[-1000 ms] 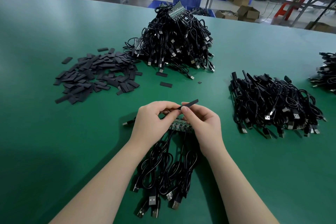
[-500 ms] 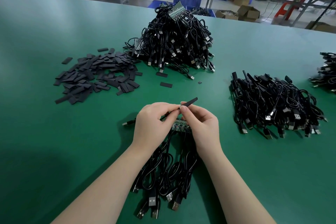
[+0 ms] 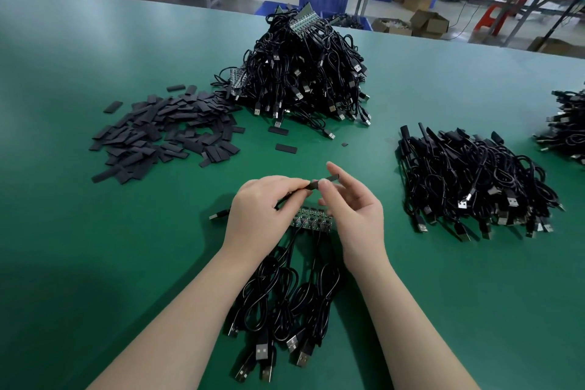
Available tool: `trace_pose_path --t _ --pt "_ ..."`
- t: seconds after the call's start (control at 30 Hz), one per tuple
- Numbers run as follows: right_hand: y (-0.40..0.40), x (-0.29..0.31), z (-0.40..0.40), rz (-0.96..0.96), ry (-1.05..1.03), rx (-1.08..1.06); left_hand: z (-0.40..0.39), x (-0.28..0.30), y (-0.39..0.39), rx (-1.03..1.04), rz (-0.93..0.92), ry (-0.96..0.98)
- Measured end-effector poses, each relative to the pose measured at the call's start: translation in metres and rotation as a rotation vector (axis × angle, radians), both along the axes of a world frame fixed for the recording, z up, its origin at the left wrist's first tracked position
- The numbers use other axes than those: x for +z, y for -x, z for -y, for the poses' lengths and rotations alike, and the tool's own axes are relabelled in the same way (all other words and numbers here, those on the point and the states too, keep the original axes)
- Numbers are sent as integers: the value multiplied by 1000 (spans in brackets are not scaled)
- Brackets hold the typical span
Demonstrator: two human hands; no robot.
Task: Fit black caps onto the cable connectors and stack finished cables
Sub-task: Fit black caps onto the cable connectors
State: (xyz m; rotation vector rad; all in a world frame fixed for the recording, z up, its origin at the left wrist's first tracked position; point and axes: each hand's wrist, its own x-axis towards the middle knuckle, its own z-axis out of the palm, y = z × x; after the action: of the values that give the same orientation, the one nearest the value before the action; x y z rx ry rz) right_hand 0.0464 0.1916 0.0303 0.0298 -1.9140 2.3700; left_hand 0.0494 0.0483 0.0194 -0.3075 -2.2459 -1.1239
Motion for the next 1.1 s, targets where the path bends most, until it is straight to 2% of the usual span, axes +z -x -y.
trace_pose_path --t 0.1,0.37,0.57,0.7,1.1 --pt "1 2 -2 18 26 -49 0 -1 0 1 -9 2" --pt "0 -1 0 30 3 -21 0 -3 1 23 -81 19" --pt "0 -6 2 -79 -131 -112 -2 -1 -1 66 49 -102" --pt "0 -7 2 -152 -233 -128 -3 1 -2 69 86 -117" --pt "3 -9 -1 -129 -299 -73 1 0 -1 13 94 -100"
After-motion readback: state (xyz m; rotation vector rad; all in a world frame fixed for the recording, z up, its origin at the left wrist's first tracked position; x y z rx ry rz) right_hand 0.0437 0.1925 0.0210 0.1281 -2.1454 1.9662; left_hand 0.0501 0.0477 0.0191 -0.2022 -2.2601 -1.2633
